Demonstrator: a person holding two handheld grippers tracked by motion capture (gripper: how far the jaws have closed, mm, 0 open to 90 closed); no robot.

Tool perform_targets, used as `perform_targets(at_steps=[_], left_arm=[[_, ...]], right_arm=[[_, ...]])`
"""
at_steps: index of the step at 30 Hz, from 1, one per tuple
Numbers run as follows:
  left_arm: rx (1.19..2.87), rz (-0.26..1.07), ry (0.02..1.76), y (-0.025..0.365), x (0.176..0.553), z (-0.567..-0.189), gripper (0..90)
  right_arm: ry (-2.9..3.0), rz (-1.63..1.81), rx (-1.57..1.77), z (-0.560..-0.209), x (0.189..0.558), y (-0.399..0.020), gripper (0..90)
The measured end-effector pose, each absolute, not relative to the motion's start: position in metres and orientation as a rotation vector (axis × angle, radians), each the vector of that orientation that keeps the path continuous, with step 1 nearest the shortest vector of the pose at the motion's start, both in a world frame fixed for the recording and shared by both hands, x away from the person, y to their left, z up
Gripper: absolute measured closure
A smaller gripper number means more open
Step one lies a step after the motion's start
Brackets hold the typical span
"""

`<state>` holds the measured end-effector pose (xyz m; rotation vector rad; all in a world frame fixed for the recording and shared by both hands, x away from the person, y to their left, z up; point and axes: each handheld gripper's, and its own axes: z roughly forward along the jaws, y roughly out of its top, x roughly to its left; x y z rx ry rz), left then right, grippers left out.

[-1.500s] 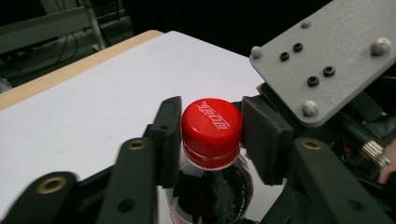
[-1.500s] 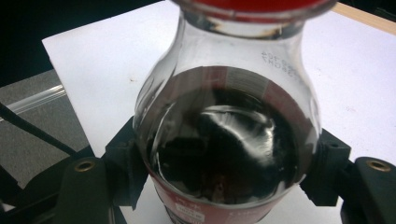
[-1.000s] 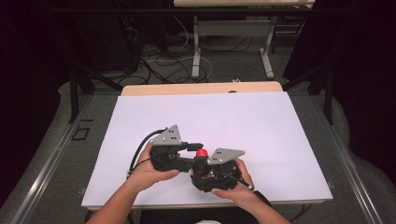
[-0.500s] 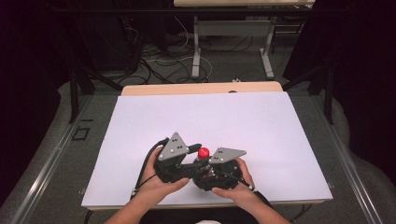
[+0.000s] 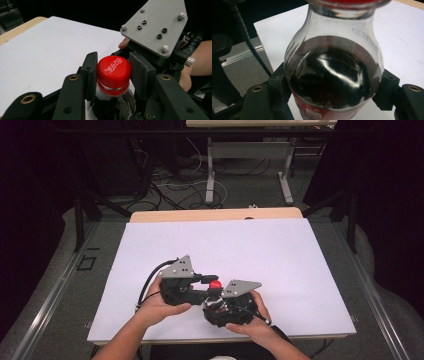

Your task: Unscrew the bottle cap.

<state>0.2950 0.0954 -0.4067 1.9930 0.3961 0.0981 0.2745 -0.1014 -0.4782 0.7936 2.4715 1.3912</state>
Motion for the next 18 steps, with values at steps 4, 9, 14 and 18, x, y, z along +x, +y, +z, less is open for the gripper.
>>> perform_targets(at_steps=[4,9,14,18], left_arm=[[1.949,0.275,0.541,0.084,0.278,-0.411,61.4],[1.930,0.431,0.660,0.072,0.257,-0.410,61.1],[1.951,0.350,0.617,0.081,0.261,-0.402,49.4],[1.965,0.242,0.556,0.093,0.273,-0.399,51.3]], right_arm=[[2.462,1.361,0.840,-0.479,0.277,-0.104,29.8],[2.429,1.350,0.834,-0.480,0.277,-0.103,29.8],[2.443,1.367,0.830,-0.477,0.276,-0.105,29.8],[2.438,1.374,0.835,-0.476,0.277,-0.108,29.7]])
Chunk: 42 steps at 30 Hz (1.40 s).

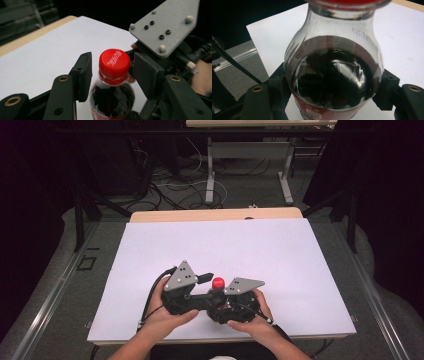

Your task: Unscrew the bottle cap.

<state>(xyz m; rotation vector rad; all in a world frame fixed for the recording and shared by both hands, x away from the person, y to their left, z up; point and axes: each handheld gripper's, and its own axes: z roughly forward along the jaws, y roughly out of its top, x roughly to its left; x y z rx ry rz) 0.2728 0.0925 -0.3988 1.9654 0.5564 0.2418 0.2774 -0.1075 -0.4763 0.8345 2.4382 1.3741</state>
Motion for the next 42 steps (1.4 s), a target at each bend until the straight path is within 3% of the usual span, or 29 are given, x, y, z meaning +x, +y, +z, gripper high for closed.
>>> perform_targets(at_steps=[6,9,27,42], left_arm=[[1.983,0.131,0.449,0.097,0.293,-0.403,54.3],[1.976,0.112,0.429,0.095,0.294,-0.407,60.5],[1.985,0.279,0.550,0.094,0.287,-0.389,61.6],[1.983,0.306,0.757,0.114,0.308,-0.413,61.6]], right_arm=[[2.442,1.400,0.817,-0.476,0.277,-0.105,29.8],[2.450,1.394,0.816,-0.478,0.277,-0.104,29.8],[2.403,1.363,0.872,-0.481,0.281,-0.107,29.8],[2.371,1.339,0.884,-0.481,0.285,-0.112,29.8]])
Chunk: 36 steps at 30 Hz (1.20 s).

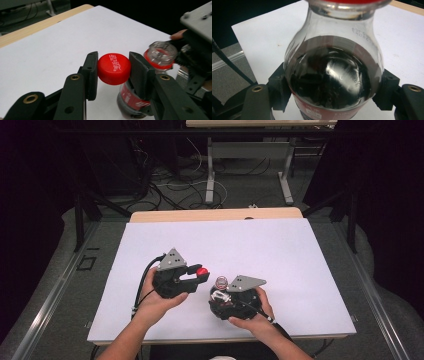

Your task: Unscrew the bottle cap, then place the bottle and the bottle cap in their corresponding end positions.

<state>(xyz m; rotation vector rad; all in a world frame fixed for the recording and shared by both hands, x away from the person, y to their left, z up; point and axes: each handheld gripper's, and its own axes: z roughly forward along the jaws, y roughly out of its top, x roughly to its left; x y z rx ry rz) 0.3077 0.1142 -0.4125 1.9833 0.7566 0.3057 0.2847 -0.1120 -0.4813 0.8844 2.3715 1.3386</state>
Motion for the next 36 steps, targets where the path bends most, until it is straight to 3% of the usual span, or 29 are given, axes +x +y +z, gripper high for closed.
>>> perform_targets(at_steps=[6,16,36], left_arm=[[1.967,0.366,0.841,0.125,0.312,-0.423,61.6],[1.945,0.359,0.887,0.137,0.314,-0.428,61.6],[1.942,0.345,0.914,0.148,0.319,-0.436,61.6]], right_arm=[[2.361,1.333,0.895,-0.479,0.289,-0.116,29.8],[2.292,1.321,0.936,-0.470,0.307,-0.126,29.8],[2.147,1.262,1.026,-0.446,0.389,-0.124,29.7]])
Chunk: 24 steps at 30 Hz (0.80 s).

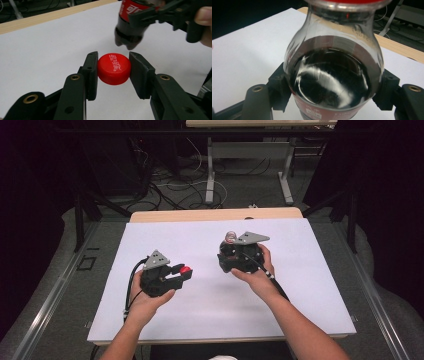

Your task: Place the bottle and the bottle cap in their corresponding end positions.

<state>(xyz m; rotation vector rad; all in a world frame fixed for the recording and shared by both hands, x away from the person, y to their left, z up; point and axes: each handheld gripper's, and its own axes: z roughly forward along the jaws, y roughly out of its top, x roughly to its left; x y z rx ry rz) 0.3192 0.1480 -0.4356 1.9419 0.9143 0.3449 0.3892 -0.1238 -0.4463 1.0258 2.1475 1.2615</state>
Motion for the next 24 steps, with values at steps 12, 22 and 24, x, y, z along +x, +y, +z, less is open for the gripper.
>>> perform_targets(at_steps=[12,22,24], left_arm=[[1.937,0.347,0.931,0.153,0.322,-0.440,61.6],[1.944,0.346,0.942,0.156,0.321,-0.442,61.6],[1.944,0.339,0.947,0.157,0.321,-0.443,61.6]], right_arm=[[2.114,1.229,1.108,-0.470,0.433,-0.110,29.7],[2.131,1.173,1.141,-0.497,0.456,-0.102,29.7],[2.138,1.163,1.133,-0.500,0.456,-0.099,29.7]])
